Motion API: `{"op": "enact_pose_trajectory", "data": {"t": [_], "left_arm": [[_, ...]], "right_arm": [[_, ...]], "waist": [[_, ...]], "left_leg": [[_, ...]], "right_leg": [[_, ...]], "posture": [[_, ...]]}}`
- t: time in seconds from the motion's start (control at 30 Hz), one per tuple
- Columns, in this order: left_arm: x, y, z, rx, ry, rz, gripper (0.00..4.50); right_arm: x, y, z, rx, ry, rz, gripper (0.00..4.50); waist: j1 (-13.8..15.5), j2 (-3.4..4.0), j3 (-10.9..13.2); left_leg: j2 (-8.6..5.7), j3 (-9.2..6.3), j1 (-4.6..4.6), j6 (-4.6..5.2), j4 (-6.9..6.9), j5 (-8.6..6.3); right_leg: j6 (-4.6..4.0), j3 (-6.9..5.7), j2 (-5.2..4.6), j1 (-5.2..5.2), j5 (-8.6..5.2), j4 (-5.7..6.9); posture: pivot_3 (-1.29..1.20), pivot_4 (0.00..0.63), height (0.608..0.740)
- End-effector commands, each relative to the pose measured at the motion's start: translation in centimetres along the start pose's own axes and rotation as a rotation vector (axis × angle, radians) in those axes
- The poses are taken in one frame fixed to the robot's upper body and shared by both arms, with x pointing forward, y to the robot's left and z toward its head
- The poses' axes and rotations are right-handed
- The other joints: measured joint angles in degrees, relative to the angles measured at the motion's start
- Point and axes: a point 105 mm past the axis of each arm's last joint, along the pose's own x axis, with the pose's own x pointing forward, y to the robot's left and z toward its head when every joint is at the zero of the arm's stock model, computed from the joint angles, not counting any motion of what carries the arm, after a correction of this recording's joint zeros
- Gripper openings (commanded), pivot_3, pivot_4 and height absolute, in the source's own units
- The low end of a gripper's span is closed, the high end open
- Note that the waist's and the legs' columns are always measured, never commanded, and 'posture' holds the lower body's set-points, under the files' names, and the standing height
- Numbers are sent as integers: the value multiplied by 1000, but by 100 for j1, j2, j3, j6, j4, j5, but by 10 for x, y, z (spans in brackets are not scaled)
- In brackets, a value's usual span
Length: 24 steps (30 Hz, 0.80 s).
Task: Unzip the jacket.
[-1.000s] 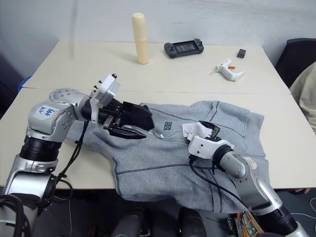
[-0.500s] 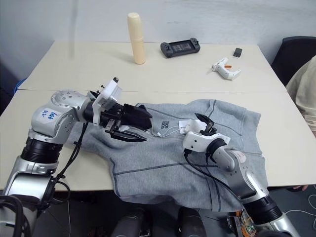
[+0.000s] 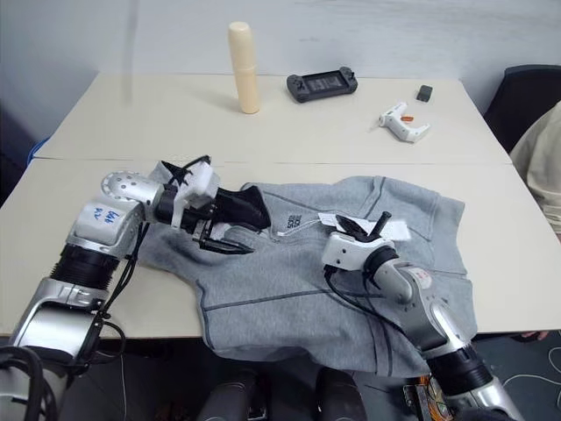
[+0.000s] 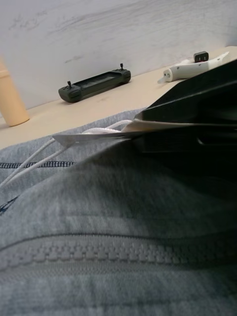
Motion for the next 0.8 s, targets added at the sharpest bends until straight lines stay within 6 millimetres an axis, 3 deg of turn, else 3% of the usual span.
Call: {"op": "enact_pose_trajectory", "data": {"t": [0.03,0.17,0.27,0.43,0.53,0.63,0.7,0.8], "left_arm": [[19,4,-9,75,7,-35,4350],[38,15,-3,81,-40,-44,4350],[47,21,3,94,-74,-54,3786],[56,24,-9,113,8,-81,2227],[56,24,-12,94,14,-96,2227],[53,25,-15,82,16,-100,1738],[55,26,-23,97,59,-95,1131],[61,28,-29,103,80,-76,1131]], "right_arm": [[-12,-17,13,36,-27,-49,55],[-14,-18,13,44,-8,-51,55],[-15,-18,11,48,9,-52,0],[-19,-20,13,52,18,-61,0],[-21,-23,15,49,25,-70,0],[-22,-25,14,48,31,-77,0],[-23,-26,15,46,32,-77,0],[-24,-27,17,45,28,-78,0]], "waist": [[12,0,0],[8,-1,0],[-4,0,0],[-7,0,0],[-9,0,0],[-1,0,0],[0,-1,0],[0,0,0]], "left_leg": [[-1,0,0,0,0,0],[-1,0,-1,3,1,2],[-1,0,-1,3,1,2],[-1,2,0,4,-2,2],[-1,4,0,4,-3,2],[-1,4,-1,4,-3,2],[-2,4,-1,6,-2,2],[-4,3,-1,8,-3,1]], "right_leg": [[0,-2,0,1,0,0],[0,-4,-1,0,0,2],[0,-6,-1,0,0,3],[1,-16,1,-2,0,3],[0,-23,2,-5,0,3],[0,-23,0,-6,0,4],[1,-23,-3,-6,0,3],[0,-23,-6,-6,0,4]], "posture": [[0,150,740],[0,150,740],[0,150,740],[0,150,740],[0,150,740],[0,150,740],[0,150,740],[0,150,740]]}}
